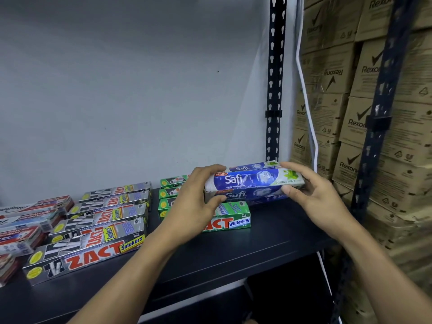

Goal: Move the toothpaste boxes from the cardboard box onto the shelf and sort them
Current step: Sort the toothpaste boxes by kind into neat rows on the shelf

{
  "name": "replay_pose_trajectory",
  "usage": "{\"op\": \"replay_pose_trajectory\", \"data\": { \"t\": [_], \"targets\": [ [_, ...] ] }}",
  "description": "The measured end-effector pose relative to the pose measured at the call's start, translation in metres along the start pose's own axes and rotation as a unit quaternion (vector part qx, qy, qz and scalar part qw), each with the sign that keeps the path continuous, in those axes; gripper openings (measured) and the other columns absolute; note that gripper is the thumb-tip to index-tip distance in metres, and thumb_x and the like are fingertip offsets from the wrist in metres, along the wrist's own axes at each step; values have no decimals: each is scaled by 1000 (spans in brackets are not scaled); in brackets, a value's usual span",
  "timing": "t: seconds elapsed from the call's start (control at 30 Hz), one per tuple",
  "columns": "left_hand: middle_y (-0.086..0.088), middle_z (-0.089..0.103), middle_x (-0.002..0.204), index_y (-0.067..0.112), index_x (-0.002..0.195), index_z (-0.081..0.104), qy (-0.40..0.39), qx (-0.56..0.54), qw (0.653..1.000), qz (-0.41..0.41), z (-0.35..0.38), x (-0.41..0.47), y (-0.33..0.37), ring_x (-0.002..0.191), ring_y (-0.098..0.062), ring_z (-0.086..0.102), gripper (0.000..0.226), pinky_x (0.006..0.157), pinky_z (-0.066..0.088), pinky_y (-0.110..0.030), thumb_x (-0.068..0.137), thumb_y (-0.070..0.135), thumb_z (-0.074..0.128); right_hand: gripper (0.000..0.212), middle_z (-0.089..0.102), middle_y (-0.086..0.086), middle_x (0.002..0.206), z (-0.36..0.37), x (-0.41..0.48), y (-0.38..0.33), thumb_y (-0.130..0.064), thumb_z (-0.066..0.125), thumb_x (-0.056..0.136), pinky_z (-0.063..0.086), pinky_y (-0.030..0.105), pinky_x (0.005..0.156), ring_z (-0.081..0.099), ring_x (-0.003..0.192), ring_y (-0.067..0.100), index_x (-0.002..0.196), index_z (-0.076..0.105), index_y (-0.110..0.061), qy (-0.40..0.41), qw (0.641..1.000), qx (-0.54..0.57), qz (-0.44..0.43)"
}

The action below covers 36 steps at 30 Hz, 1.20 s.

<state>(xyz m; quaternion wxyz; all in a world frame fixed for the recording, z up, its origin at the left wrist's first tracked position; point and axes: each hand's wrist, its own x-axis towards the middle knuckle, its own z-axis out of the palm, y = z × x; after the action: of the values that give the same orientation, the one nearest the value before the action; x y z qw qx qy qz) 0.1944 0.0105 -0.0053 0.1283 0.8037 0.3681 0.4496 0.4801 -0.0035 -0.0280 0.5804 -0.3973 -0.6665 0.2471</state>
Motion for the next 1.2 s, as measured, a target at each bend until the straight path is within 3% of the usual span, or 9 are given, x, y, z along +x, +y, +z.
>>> {"op": "replay_pose_trajectory", "data": {
  "t": [0.17,0.27,0.37,0.53,0.67,0.8,0.9,1.03,1.2],
  "targets": [
    [16,58,125,42,125,50,6,-49,998,-29,8,4,8,116,-9,60,41,88,58,-39,94,22,66,44,63,-7,129,-5,-6,-3,-15,66,92,50,18,90,60,118,9,129,62,-38,20,1000,1,-7],
    [7,66,117,45,119,54,-15,-115,991,-64,15,5,17,103,-9,68,35,79,61,-37,96,20,64,56,48,-16,141,-10,-9,-4,-17,77,83,41,25,107,46,132,0,130,60,-42,3,995,-93,-30],
    [9,71,107,42,118,54,-15,-84,994,-70,27,5,17,93,-6,69,33,78,59,-39,94,22,66,74,37,-22,146,-6,-11,-5,-28,88,71,33,30,113,35,138,-1,134,54,-50,-41,973,-223,-42],
    [12,68,108,36,121,52,-23,-32,997,-73,39,5,19,93,0,65,33,81,55,-30,93,33,67,75,42,-22,138,0,-14,-12,-41,79,80,35,40,113,37,131,2,142,39,-51,-86,914,-390,-66],
    [18,60,111,37,131,43,-45,37,997,-54,35,3,22,98,3,59,53,81,49,-19,87,46,70,77,38,-18,149,-5,-15,-18,-43,68,86,38,36,112,36,136,6,149,23,-50,-118,893,-432,-49],
    [14,52,128,34,145,34,-90,143,985,-38,20,-1,11,118,-4,50,86,99,43,-29,74,62,74,76,41,-20,148,-22,-7,-16,-45,67,85,45,35,105,42,132,7,144,22,-57,-160,890,-426,-22],
    [11,48,136,33,142,45,-123,229,966,-10,12,-6,0,127,-11,45,72,107,40,-35,80,61,69,68,45,-19,144,-32,2,-17,-42,68,84,47,30,100,45,123,4,141,33,-54,-183,880,-438,-9],
    [11,52,126,33,128,60,-127,246,961,-8,5,-15,-7,121,-13,48,37,101,42,-37,92,43,64,65,49,-21,138,-40,11,-24,-36,69,81,47,27,98,49,117,1,138,42,-53,-200,877,-437,10],
    [12,52,123,34,124,60,-134,252,958,-10,-2,-18,-6,119,-12,47,30,100,41,-34,95,37,63,64,46,-19,142,-50,19,-29,-32,69,84,44,21,93,48,115,1,138,42,-53,-234,864,-443,45]
  ]
}}
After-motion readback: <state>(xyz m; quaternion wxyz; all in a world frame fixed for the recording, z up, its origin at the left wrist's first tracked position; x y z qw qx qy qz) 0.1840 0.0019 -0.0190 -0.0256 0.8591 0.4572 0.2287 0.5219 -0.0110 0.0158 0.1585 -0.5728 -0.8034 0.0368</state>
